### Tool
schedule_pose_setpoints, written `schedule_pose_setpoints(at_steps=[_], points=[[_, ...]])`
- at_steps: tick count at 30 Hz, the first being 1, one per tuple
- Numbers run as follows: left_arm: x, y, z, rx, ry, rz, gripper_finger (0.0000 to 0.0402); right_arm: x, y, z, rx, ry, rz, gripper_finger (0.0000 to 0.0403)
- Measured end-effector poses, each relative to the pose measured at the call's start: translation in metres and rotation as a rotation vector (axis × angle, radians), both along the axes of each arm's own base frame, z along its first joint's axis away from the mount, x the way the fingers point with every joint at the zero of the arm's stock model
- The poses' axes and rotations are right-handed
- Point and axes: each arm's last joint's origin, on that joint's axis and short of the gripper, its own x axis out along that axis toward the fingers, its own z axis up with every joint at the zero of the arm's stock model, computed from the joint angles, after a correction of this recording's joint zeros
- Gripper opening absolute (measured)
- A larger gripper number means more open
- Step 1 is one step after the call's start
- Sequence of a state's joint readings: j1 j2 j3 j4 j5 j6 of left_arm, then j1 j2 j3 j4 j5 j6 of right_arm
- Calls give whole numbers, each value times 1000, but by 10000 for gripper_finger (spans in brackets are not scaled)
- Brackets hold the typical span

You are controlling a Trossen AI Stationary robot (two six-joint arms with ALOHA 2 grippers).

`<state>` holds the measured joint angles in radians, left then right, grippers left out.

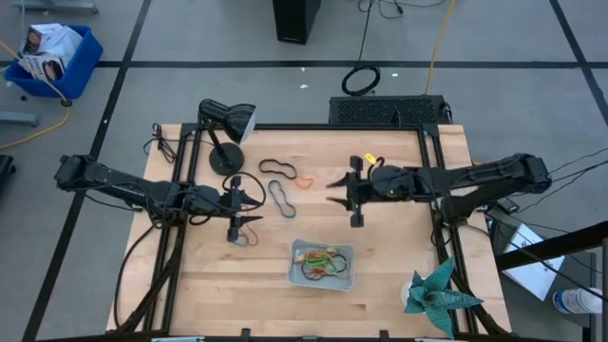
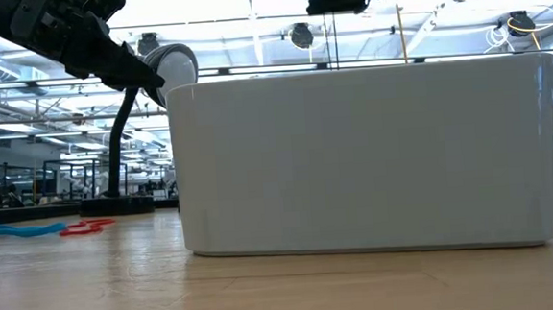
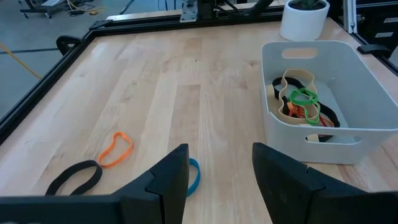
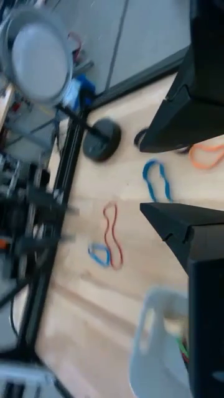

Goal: Pick and place rubber bands into bin
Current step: Put the orange rubber band into the gray bin

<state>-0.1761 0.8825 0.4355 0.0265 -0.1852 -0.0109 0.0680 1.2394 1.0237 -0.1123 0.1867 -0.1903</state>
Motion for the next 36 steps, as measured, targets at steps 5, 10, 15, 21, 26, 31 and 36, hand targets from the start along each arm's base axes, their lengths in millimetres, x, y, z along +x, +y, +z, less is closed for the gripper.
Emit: schedule_pose_setpoints(at_steps=[5,10,15,21,26,31,36], points=[[0,0,0,0,0,0,184,13,-28,-6,42,-44,-119,134],[0,0,0,-1,0,0,184,39,-57,-30,36,-47,-203,134],[0,0,0,-1,0,0,184,57,-89,-71,85,43,-309,134],[0,0,0,-1,0,0,184,70,-113,-122,173,157,-412,134],[0,0,0,-1,0,1,184,79,-119,-159,211,210,-446,134],[0,0,0,-1,1,0,184,83,-119,-181,255,243,-414,134],[0,0,0,-1,1,0,184,87,-121,-193,304,233,-390,134]])
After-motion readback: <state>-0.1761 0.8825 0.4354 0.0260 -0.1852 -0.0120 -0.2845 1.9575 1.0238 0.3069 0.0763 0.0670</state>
